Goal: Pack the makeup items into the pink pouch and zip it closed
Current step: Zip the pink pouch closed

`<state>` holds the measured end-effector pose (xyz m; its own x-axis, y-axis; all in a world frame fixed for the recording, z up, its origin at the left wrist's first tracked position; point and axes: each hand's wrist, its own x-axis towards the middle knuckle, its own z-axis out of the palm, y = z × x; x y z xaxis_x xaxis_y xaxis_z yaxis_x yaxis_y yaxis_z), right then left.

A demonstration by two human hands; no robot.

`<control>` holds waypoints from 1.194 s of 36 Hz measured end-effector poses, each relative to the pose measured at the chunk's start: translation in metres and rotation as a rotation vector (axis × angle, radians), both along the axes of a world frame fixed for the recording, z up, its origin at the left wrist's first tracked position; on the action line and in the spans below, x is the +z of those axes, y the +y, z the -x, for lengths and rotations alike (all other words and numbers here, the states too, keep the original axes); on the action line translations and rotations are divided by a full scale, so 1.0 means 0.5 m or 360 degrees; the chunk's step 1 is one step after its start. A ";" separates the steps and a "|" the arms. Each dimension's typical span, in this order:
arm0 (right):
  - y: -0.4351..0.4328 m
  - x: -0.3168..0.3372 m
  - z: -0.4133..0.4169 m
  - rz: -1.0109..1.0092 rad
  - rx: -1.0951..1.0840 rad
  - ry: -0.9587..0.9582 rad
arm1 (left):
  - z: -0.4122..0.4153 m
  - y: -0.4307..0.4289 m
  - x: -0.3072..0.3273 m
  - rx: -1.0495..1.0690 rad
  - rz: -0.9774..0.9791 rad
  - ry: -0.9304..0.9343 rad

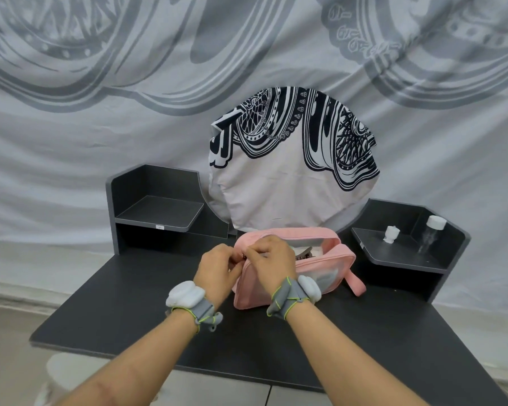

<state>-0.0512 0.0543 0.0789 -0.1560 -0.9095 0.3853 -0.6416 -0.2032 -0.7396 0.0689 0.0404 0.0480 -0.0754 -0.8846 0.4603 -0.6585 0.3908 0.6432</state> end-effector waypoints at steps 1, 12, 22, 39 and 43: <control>0.000 0.000 -0.001 0.0006 0.0012 0.0025 | -0.004 -0.002 0.001 -0.0008 0.0009 -0.0028; -0.006 0.017 -0.014 0.0275 -0.0155 0.0036 | -0.028 -0.018 0.014 -0.0052 -0.0061 -0.0127; -0.004 0.038 0.013 0.0217 -0.0219 0.0028 | -0.022 -0.030 0.060 0.0107 -0.0302 -0.0476; -0.006 0.059 0.030 -0.0084 -0.0088 0.0250 | 0.056 -0.031 0.110 0.0184 -0.0155 -0.0850; -0.005 0.058 0.033 -0.0019 -0.0156 0.0298 | 0.061 -0.038 0.113 0.0167 -0.0143 -0.0943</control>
